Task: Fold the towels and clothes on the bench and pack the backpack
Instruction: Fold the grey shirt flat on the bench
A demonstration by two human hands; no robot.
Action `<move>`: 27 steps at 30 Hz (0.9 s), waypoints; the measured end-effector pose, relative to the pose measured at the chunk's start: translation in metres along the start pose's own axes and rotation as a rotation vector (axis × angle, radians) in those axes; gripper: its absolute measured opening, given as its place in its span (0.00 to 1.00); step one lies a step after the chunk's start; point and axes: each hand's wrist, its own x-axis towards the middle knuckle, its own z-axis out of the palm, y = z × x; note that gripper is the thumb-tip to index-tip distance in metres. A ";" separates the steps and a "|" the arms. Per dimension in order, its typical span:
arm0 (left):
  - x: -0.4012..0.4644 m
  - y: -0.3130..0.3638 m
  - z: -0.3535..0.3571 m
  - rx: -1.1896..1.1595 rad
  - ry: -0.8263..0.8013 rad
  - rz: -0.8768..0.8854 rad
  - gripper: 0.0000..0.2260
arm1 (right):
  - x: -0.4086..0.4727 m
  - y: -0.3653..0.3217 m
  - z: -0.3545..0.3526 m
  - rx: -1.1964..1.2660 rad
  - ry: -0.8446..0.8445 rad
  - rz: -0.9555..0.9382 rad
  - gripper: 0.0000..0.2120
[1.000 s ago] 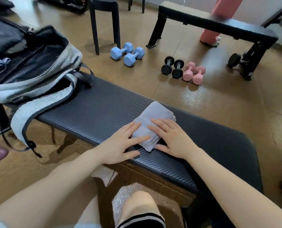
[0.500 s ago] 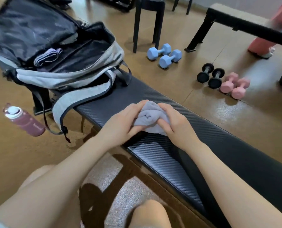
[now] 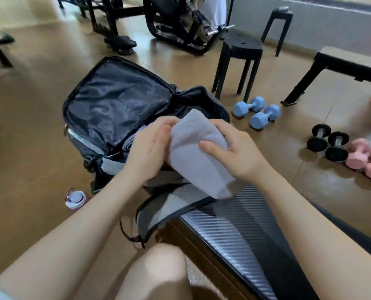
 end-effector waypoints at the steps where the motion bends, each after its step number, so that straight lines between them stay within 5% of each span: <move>1: 0.011 -0.016 -0.009 0.024 0.023 -0.049 0.20 | 0.015 -0.001 0.005 0.031 0.027 0.040 0.08; 5: 0.055 -0.094 -0.039 0.446 -0.050 -0.188 0.12 | 0.065 0.002 0.024 0.255 0.159 0.280 0.01; 13: 0.084 -0.142 -0.035 0.923 -0.228 -0.294 0.25 | 0.124 0.031 0.072 0.523 0.267 0.607 0.13; 17: 0.092 -0.145 -0.026 1.131 -0.319 -0.249 0.20 | 0.127 0.044 0.099 0.676 0.292 0.745 0.17; 23: 0.105 -0.141 -0.043 0.962 -0.210 -0.203 0.08 | 0.130 0.051 0.115 0.622 0.253 0.765 0.16; 27: 0.126 -0.133 -0.075 0.685 -0.026 -0.252 0.11 | 0.160 0.043 0.122 0.741 0.275 0.812 0.17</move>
